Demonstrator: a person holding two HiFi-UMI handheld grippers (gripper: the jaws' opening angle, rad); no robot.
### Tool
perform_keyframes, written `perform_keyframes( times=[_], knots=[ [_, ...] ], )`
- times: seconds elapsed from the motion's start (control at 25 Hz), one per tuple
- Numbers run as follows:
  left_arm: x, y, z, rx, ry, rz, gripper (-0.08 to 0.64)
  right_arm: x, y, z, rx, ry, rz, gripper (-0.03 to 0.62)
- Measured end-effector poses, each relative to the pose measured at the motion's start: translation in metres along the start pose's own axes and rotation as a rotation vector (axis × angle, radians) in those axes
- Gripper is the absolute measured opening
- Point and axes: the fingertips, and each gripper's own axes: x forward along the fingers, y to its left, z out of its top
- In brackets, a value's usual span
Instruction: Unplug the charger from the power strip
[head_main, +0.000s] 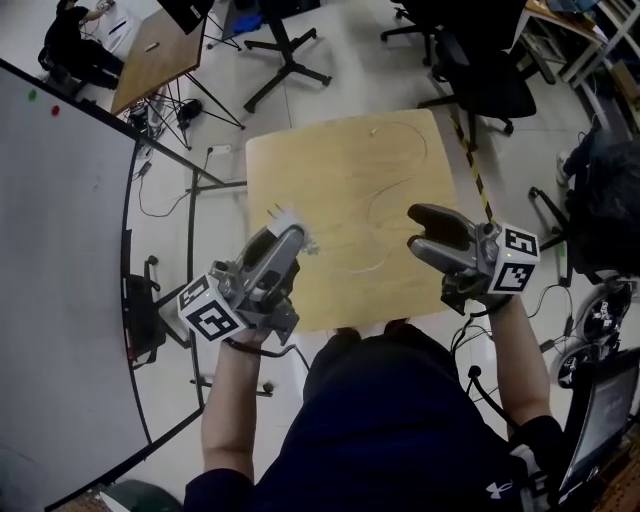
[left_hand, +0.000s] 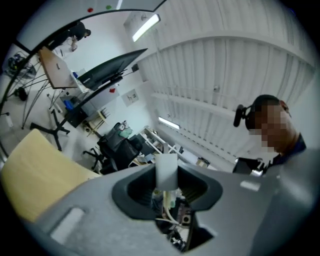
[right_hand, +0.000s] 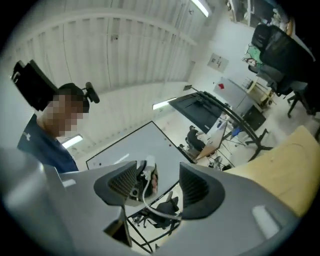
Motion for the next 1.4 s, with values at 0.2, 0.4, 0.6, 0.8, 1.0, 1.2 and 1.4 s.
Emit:
perform_keyframes(
  times=[0.2,0.4,0.6,0.8,1.0,1.2,1.4],
  knots=[
    [0.030,-0.022,-0.028,0.082,0.119,-0.039,0.133,0.069,0.031,-0.036,0.008,0.261,0.093,0.223],
    [0.035,-0.025,-0.035,0.077,0.141,-0.055,0.133,0.081,0.035,-0.053,0.104,0.270,0.156,0.219],
    [0.034,-0.021,-0.037,0.033,0.142,-0.065,0.133,0.088,0.044,-0.048,0.135,0.266,0.213,0.094],
    [0.029,-0.023,-0.053,0.099,0.243,-0.065,0.141,0.081,0.048,-0.061,0.029,0.378,0.229,0.075],
    [0.010,-0.028,-0.072,0.337,0.565,-0.081,0.160,0.061,0.045,-0.079,-0.336,0.671,0.206,0.074],
    [-0.005,-0.028,-0.097,0.529,0.804,-0.141,0.170,0.057,0.050,-0.090,-0.597,0.882,0.218,0.074],
    [-0.008,-0.023,-0.105,0.585,0.866,-0.146,0.175,0.058,0.045,-0.090,-0.819,0.992,0.193,0.074]
  ],
)
